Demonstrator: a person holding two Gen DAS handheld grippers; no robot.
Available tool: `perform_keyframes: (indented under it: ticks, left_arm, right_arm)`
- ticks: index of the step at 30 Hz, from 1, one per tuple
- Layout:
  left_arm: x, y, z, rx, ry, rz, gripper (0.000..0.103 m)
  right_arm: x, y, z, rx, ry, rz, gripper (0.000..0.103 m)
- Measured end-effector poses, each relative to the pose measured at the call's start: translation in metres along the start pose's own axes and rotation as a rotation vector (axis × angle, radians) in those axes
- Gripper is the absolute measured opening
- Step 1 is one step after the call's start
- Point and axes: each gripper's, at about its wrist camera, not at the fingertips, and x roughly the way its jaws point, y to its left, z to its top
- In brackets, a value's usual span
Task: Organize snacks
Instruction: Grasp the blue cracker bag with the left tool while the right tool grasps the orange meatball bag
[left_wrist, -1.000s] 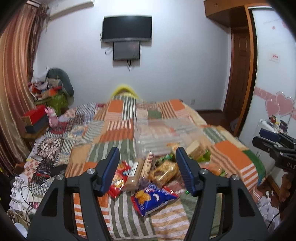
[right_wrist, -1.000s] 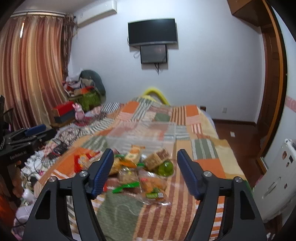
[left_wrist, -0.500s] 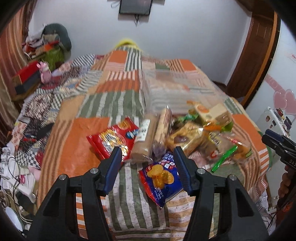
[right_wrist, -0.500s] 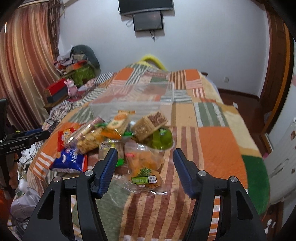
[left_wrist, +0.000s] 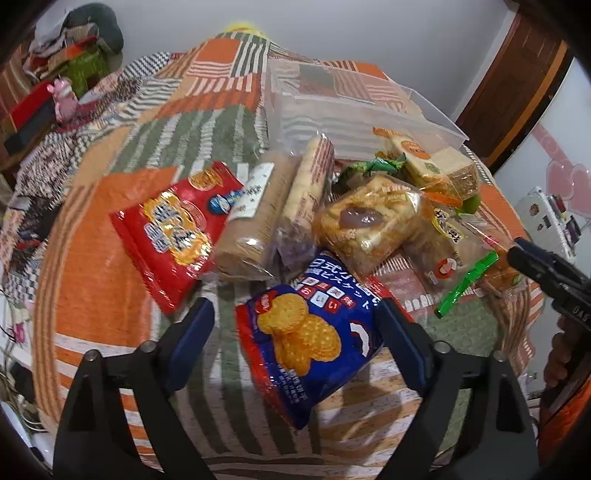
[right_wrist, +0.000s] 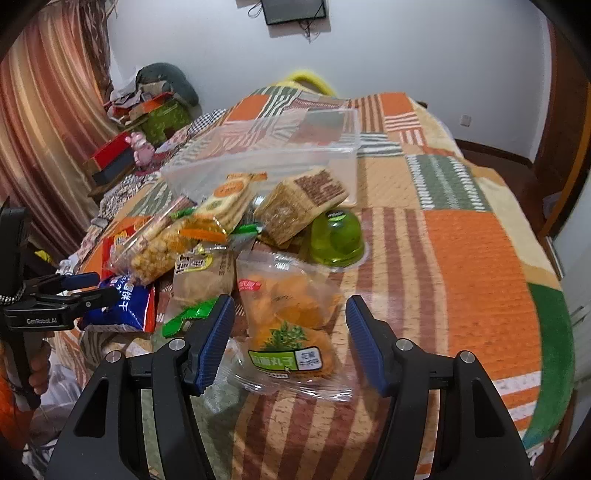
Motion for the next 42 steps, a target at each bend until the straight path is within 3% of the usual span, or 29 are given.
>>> perform_keyframes:
  ticks: [5, 11, 16, 18, 25, 32, 42]
  left_arm:
    - [0.012, -0.001, -0.004, -0.017, 0.022, -0.032, 0.099]
    - [0.031, -0.004, -0.004, -0.037, 0.074, -0.074, 0.1]
    - [0.038, -0.017, -0.007, 0.02, 0.067, -0.034, 0.098]
    - [0.037, -0.019, -0.007, 0.028, 0.057, -0.027, 0.092]
    - [0.018, -0.004, -0.008, -0.025, 0.016, -0.06, 0.069]
    - [-0.013, -0.003, -0.009, 0.011, -0.052, -0.032, 0.05]
    - [-0.054, -0.018, -0.005, 0.069, -0.16, 0.053, 0.048]
  right_arm:
    - [0.015, 0.001, 0.0, 0.007, 0.037, 0.022, 0.065]
    - [0.021, 0.003, -0.001, 0.007, 0.053, 0.026, 0.069]
    - [0.021, 0.004, 0.0, -0.002, 0.043, 0.026, 0.066]
    - [0.022, 0.003, 0.0, 0.002, 0.049, 0.052, 0.052]
    - [0.014, 0.001, -0.003, 0.015, 0.022, 0.033, 0.046]
    - [-0.005, -0.002, -0.002, 0.027, -0.031, 0.015, 0.045]
    - [-0.033, 0.001, 0.006, 0.014, -0.119, 0.003, 0.045]
